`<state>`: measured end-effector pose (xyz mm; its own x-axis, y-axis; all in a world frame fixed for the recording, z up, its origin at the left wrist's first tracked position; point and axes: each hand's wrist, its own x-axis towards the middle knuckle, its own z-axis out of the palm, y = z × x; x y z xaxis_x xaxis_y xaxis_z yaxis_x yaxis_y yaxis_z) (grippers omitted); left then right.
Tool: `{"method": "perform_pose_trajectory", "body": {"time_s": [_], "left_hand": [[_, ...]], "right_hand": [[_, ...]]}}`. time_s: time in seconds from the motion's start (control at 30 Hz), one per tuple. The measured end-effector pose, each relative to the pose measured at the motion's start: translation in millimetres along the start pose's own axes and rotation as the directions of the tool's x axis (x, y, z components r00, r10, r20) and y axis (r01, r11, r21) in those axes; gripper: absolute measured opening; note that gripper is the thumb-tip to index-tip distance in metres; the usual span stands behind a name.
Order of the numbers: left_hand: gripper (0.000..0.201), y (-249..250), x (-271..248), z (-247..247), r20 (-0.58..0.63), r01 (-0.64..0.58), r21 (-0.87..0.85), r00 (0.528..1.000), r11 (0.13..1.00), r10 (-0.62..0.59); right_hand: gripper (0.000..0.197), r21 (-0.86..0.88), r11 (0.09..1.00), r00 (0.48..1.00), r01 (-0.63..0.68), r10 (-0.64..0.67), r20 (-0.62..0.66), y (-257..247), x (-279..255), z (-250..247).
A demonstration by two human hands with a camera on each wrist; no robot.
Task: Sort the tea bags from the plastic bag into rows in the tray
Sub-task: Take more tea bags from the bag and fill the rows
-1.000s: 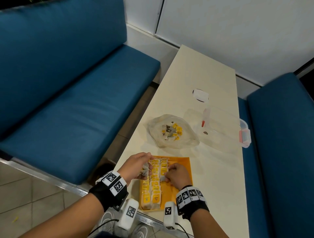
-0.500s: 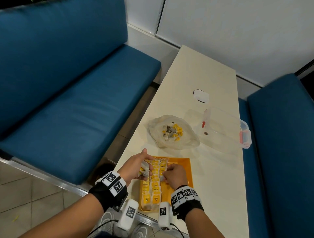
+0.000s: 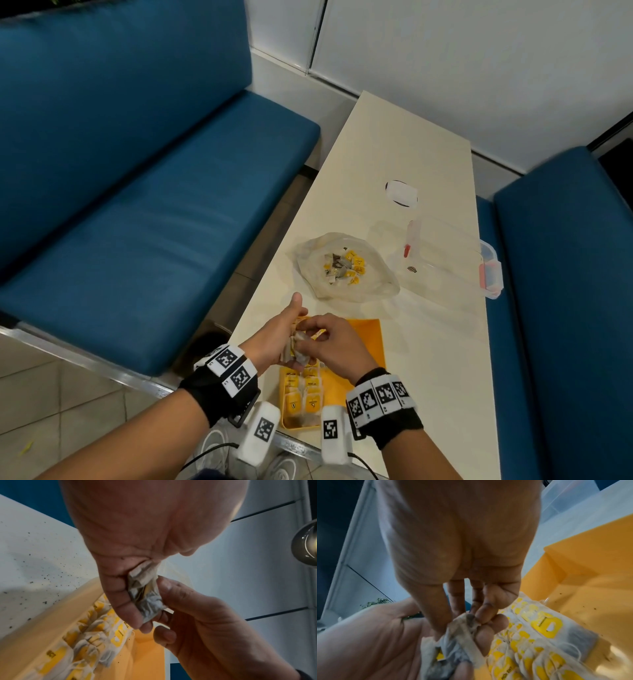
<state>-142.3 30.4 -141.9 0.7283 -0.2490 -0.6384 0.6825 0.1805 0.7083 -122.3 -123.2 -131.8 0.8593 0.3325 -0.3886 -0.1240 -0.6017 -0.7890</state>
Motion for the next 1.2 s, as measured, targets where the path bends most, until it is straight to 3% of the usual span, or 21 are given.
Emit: {"method": "perform_pose_trajectory", "body": {"time_s": [0.17, 0.3, 0.47, 0.77, 0.87, 0.97, 1.07, 1.13, 1.2], "left_hand": [[0.064, 0, 0, -3, 0.032, -0.005, 0.037, 0.999, 0.999, 0.003], [0.052, -1, 2, -8, 0.019, -0.036, 0.038, 0.999, 0.999, 0.035], [0.021, -9, 7, -17, -0.023, -0.125, 0.072, 0.992, 0.99, 0.127], [0.007, -10, 8, -11, -0.079, -0.266, 0.24, 0.953, 0.934, 0.292], [0.008, -8, 10, -11, -0.121, -0.312, 0.249, 0.929, 0.917, 0.349], [0.003, -4, 11, -10, -0.124, -0.358, 0.329, 0.901, 0.874, 0.416], [0.004, -2, 11, -10, -0.068, -0.378, 0.471, 0.885, 0.797, 0.46], [0.006, 0, 11, -9, -0.043, -0.39, 0.538, 0.873, 0.747, 0.486], [0.006, 2, 10, -8, -0.035, -0.397, 0.531, 0.872, 0.749, 0.488]], "right_hand": [[0.009, 0.082, 0.996, 0.997, -0.033, 0.039, -0.073, 7, 3, -3], [0.013, 0.263, 0.963, 0.989, -0.063, 0.096, -0.115, 10, 1, -7], [0.018, 0.529, 0.845, 0.983, -0.085, 0.158, -0.095, 14, -1, -11], [0.023, 0.653, 0.754, 0.985, -0.072, 0.158, -0.075, 17, -2, -12], [0.021, 0.606, 0.791, 0.983, -0.078, 0.164, -0.087, 16, -3, -12], [0.028, 0.274, 0.961, 0.98, -0.033, 0.085, -0.18, 18, -4, -13], [0.027, 0.031, 0.994, 0.962, 0.108, -0.096, -0.254, 17, -6, -14], [0.012, -0.01, 0.988, 0.947, 0.155, -0.151, -0.285, 14, -5, -14], [0.007, 0.062, 0.99, 0.947, 0.123, -0.099, -0.306, 12, -4, -15]]}}
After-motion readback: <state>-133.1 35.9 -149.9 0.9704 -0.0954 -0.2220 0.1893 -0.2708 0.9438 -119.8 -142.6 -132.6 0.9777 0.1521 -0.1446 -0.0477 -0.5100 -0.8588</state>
